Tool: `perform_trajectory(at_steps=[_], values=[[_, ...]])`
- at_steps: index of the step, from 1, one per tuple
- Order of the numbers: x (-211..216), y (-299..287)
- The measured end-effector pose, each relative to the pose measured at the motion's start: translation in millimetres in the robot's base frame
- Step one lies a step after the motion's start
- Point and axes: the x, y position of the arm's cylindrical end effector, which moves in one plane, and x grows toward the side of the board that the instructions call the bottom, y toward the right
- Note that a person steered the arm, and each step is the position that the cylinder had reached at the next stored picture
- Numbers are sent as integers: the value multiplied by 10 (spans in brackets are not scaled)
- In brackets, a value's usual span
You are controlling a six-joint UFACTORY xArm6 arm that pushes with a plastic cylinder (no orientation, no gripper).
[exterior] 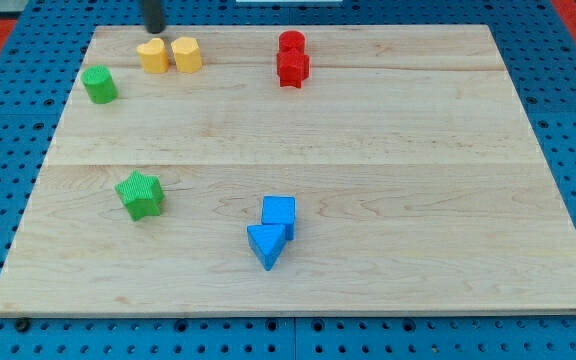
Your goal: Move the green circle to the left of the green star
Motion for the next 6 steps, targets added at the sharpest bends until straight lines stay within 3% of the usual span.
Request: perform_trajectory(at_steps=[1,4,5,6], values=[[396,-365],[1852,84],[1877,58],[2160,82]])
